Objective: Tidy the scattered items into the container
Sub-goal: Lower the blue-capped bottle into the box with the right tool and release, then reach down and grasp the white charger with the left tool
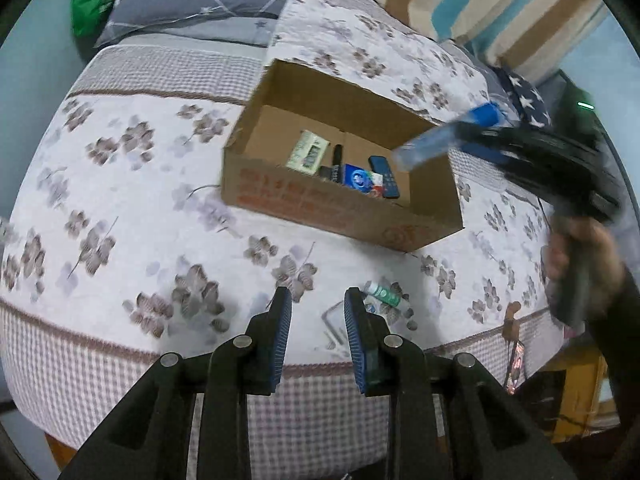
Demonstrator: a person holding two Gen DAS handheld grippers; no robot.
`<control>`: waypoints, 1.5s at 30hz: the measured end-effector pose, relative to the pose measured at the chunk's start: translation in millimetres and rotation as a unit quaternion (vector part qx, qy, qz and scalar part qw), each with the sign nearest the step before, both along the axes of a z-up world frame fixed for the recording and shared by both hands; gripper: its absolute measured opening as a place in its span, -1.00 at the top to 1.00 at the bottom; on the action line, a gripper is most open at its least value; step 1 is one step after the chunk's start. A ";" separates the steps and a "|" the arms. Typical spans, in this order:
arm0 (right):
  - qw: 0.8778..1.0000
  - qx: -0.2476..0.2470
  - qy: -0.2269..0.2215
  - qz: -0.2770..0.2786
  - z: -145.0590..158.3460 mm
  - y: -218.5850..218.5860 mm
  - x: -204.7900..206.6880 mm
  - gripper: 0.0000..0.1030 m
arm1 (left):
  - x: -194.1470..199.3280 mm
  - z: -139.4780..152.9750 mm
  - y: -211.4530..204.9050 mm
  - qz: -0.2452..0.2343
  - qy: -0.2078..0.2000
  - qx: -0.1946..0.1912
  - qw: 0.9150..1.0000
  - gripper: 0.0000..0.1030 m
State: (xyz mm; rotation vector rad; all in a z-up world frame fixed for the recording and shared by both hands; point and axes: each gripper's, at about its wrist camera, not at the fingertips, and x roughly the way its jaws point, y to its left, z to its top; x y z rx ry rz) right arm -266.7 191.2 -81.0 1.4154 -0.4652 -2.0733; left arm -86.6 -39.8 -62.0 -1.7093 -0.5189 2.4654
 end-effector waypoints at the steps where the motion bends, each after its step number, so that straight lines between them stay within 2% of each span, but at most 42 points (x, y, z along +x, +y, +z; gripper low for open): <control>1: 1.000 0.005 -0.015 0.005 -13.8 -7.9 -9.4 -1.00 | 4.9 -0.6 -1.8 0.008 -0.003 -0.001 1.000 0.49; 7: 0.994 0.058 -0.079 0.046 -84.8 -56.7 -50.0 -1.00 | 34.3 -4.0 -13.6 0.043 -0.021 -0.007 0.999 0.49; 11: 0.988 0.094 -0.096 0.077 -113.3 -83.7 -66.4 -1.00 | 50.0 -6.3 -16.7 0.057 -0.031 -0.009 0.998 0.49; 14: 0.986 0.112 -0.101 0.072 -118.7 -88.6 -73.1 -1.00 | 57.8 -7.4 -17.4 0.060 -0.034 -0.008 0.998 0.49; 18: 0.988 0.117 -0.078 0.058 -98.9 -78.4 -67.4 -1.00 | 59.2 -4.1 -16.6 0.058 -0.026 -0.003 0.998 0.49; 23: 0.993 0.117 -0.009 0.023 -35.1 -32.1 -32.0 -1.00 | 53.6 5.3 -7.9 0.040 -0.003 0.000 0.999 0.43; 27: 0.996 0.081 0.026 -0.022 21.5 24.9 19.5 -1.00 | 48.9 9.4 10.4 0.011 0.016 -0.002 1.000 0.41; 29: 0.995 0.086 0.046 -0.030 40.8 49.8 57.3 -1.00 | 46.9 8.2 21.2 -0.005 0.020 -0.010 1.000 0.41; 32: 0.990 0.122 0.058 -0.035 48.8 81.8 117.8 -1.00 | 44.2 2.8 41.6 -0.034 0.024 -0.022 0.999 0.40; 35: 0.988 0.142 0.038 -0.048 40.7 110.6 163.6 -1.00 | 43.9 -7.1 63.6 -0.060 0.026 -0.032 0.997 0.33; 36: 0.988 0.144 0.025 -0.055 35.3 120.6 177.0 -1.00 | 44.4 -12.4 71.9 -0.072 0.026 -0.034 0.997 0.24; 38: 0.987 0.148 0.006 -0.065 26.5 132.7 194.8 -1.00 | 45.3 -25.4 88.5 -0.096 0.028 -0.047 0.994 0.09; 40: 0.986 0.148 -0.015 -0.073 17.9 142.3 206.5 -1.00 | 45.3 -42.6 107.1 -0.136 0.036 -0.067 0.988 -0.14; 41: 0.986 0.145 -0.023 -0.073 15.7 146.2 211.7 -1.00 | 44.5 -52.3 116.3 -0.158 0.040 -0.082 0.983 -0.18; 45: 0.987 0.153 -0.028 -0.043 11.2 148.4 226.0 -1.00 | 27.8 -102.8 146.0 -0.252 0.041 -0.148 0.955 -0.21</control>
